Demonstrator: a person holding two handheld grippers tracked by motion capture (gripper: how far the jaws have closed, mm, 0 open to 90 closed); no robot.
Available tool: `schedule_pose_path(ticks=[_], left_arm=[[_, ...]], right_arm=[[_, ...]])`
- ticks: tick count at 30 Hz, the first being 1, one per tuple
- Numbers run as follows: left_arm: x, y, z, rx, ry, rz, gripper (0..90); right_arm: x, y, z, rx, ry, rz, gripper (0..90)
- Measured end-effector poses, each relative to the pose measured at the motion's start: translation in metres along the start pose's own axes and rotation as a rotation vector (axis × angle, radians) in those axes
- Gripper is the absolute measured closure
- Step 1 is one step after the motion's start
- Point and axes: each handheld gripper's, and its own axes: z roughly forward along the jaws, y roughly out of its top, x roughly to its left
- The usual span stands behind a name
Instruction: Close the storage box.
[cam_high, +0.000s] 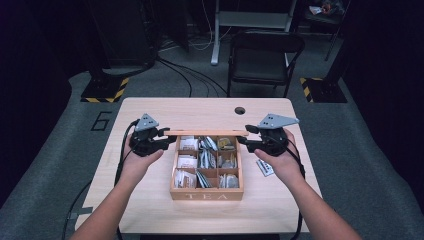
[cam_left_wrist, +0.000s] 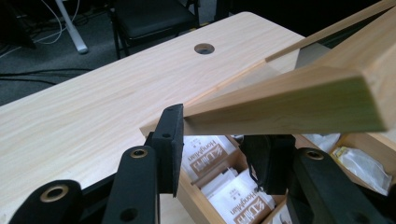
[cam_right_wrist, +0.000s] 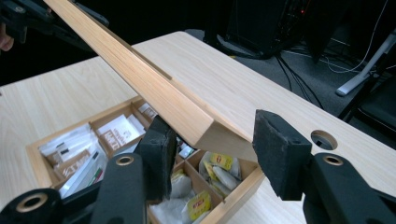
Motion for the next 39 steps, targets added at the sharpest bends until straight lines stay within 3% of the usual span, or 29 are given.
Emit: schedule_pose_path(ticks=[8,13,21,30,39], left_arm=[[-0.006,-0.014,-0.003,0.021,-0.016,-0.003,57.5],[-0.01,-0.024,-0.007,0.023,-0.042,-0.018,55.5],[-0.025,-0.033,-0.019,0.033,-0.048,0.008,48.3],[-0.033,-0.043,-0.028,0.015,-0.066,-0.006,48.1],[-0.04,-0.051,-0.031,0.014,-0.058,-0.007,48.4]], right_arm=[[0.01,-0.016,-0.004,0.019,0.026,-0.007,49.2],[0.019,-0.026,-0.005,0.021,0.011,-0.03,49.0],[0.031,-0.043,-0.01,0.002,0.002,-0.023,49.0],[0.037,-0.054,-0.011,-0.001,0.002,-0.015,48.9],[0.041,-0.063,-0.011,0.009,0.007,-0.01,47.8]])
